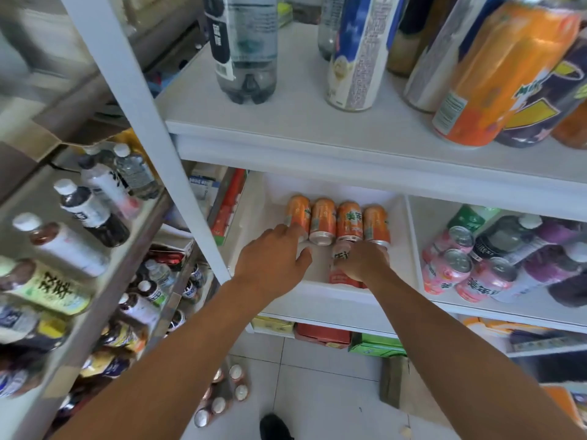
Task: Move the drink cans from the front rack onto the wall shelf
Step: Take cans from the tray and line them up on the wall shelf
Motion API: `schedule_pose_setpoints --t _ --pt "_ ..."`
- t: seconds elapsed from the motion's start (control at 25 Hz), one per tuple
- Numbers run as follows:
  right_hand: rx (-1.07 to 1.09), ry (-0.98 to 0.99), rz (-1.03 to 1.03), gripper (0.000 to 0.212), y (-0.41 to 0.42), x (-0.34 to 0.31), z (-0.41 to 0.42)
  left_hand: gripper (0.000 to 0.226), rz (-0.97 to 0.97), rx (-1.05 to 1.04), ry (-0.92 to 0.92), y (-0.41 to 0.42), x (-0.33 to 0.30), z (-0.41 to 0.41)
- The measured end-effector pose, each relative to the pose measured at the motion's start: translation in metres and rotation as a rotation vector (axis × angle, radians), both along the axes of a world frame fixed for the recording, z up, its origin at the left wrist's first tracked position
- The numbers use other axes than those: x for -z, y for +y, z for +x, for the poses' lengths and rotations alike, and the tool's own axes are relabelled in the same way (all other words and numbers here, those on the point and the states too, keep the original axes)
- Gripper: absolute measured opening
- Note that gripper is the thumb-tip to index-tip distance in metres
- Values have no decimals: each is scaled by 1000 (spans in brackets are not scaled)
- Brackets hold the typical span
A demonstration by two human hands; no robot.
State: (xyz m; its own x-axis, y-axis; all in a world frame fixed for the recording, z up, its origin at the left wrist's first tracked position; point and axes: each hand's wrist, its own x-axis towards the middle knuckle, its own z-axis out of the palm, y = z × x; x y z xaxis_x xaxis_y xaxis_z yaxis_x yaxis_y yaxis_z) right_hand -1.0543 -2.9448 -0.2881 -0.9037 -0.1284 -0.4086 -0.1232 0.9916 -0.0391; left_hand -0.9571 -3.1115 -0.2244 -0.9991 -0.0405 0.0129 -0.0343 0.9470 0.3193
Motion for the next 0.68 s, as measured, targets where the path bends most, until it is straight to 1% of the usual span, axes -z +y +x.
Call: schedule_pose_setpoints --t 0.12,0.24,0.36,0.52,0.6,0.68 --pt "-15 -65 -4 47 -14 0 -3 40 2 -5 -4 -2 2 -6" --pt "-24 -155 -41 54 -24 4 -8 39 20 -14 -9 -6 6 -9" --pt "41 -230 -117 57 -25 6 -9 40 38 -32 -26 -11 11 -11" --pt "254 -290 -443 56 -10 11 -8 41 55 -65 -34 -16 11 -10" --pt "268 -277 -594 57 -5 9 -8 39 79 -98 -37 -23 8 -10" --pt "230 -231 -745 60 -6 -6 -3 38 139 -128 -44 -29 6 -8"
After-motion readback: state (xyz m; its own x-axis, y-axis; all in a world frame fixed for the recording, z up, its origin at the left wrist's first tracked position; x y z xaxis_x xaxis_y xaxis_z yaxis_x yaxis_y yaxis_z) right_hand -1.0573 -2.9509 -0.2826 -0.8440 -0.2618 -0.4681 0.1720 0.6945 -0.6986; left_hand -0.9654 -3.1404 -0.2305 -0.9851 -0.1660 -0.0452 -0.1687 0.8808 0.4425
